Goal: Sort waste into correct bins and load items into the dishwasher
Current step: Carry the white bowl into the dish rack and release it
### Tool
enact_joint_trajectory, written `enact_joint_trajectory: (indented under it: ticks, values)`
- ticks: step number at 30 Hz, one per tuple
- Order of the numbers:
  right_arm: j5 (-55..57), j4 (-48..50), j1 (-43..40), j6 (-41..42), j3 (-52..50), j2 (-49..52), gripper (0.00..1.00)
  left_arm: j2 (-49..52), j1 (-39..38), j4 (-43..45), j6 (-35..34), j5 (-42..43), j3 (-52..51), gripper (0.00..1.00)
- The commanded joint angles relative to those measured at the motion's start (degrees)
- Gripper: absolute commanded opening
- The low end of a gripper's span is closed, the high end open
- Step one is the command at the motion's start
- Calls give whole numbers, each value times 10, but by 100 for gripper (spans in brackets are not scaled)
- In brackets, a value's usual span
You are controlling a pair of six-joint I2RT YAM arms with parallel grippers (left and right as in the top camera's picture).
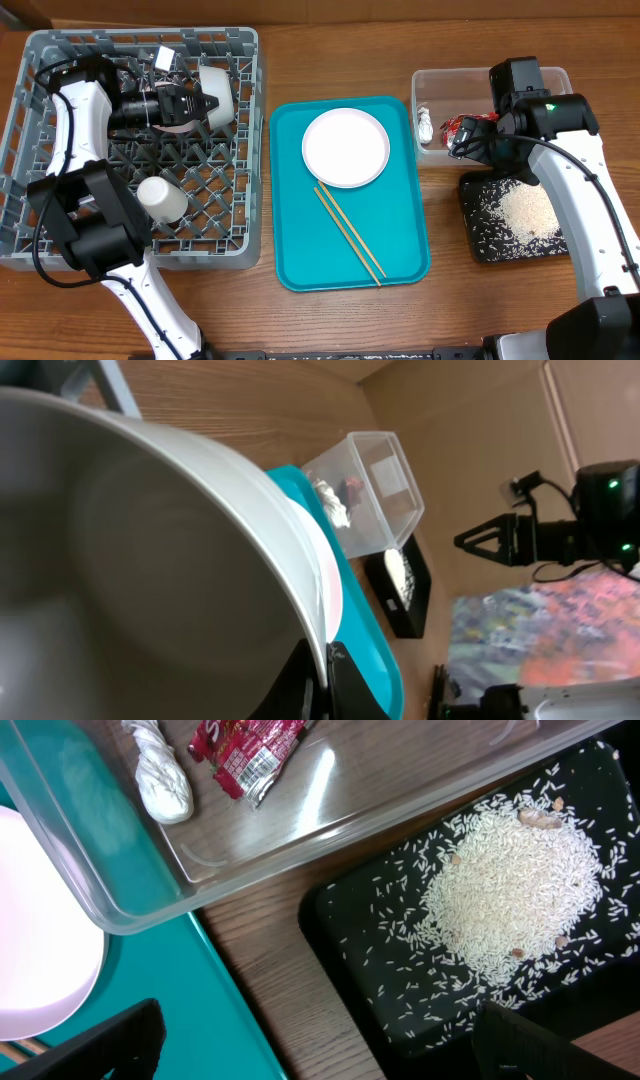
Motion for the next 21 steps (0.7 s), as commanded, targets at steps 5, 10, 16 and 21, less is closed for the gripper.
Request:
enact_joint_trajectory:
  ticks: [5, 10, 16, 21]
  values:
    - [9, 1, 0, -14, 16, -12, 100, 22, 28, -37, 6, -106, -5, 6]
    - [9, 1, 0, -13, 16, -12, 100, 22, 52, -68, 6, -150, -4, 42]
    - [9, 1, 0, -13, 16, -12, 100, 16, 56, -97, 7, -150, 15, 58]
    - [9, 1, 0, -14, 16, -12, 100, -7, 57, -127, 7, -153, 64, 70]
